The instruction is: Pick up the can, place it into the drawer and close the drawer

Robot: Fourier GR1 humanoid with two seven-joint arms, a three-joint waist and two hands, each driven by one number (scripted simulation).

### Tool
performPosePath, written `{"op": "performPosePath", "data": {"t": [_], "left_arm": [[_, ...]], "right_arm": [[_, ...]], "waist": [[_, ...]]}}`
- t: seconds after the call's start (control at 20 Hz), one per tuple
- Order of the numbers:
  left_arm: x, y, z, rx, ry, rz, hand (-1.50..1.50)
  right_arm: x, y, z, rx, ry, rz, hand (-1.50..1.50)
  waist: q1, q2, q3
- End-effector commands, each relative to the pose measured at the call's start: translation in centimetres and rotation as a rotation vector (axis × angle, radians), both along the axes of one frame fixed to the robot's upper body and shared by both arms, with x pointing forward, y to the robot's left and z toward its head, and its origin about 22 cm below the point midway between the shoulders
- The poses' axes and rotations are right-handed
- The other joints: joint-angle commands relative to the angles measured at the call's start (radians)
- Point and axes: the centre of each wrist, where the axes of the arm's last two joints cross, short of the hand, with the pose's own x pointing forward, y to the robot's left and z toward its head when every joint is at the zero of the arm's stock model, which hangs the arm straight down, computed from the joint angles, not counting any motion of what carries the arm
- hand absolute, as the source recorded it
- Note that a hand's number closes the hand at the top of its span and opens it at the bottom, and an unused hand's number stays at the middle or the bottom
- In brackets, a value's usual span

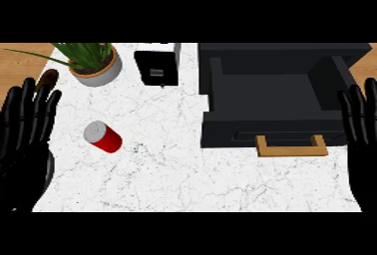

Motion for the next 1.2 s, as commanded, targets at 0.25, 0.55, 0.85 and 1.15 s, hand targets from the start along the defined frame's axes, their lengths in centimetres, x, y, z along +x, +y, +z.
{"op": "performPosePath", "data": {"t": [0.25, 0.55, 0.85, 1.15], "left_arm": [[0.0, 2.0, -1.1, -0.051, -0.011, 0.766, -1.50], [-0.6, 1.0, -3.6, -0.336, 0.294, 1.033, -1.50], [-0.2, -3.8, -2.2, -0.364, 0.299, 1.065, -1.50], [2.4, -6.2, -2.5, -0.338, 0.330, 1.077, -1.50]], "right_arm": [[0.0, -0.4, 0.4, -0.007, -0.023, 0.008, -1.50], [-0.3, -1.5, -2.1, 0.044, 0.270, -0.123, -1.50], [-0.6, -1.3, -1.0, 0.040, 0.283, -0.127, -1.50], [-0.9, -4.1, 0.3, 0.044, 0.296, -0.154, -1.50]], "waist": [[0.029, -0.005, 0.006], [0.006, -0.004, 0.005], [0.007, -0.007, 0.004], [0.008, -0.007, 0.002]]}}
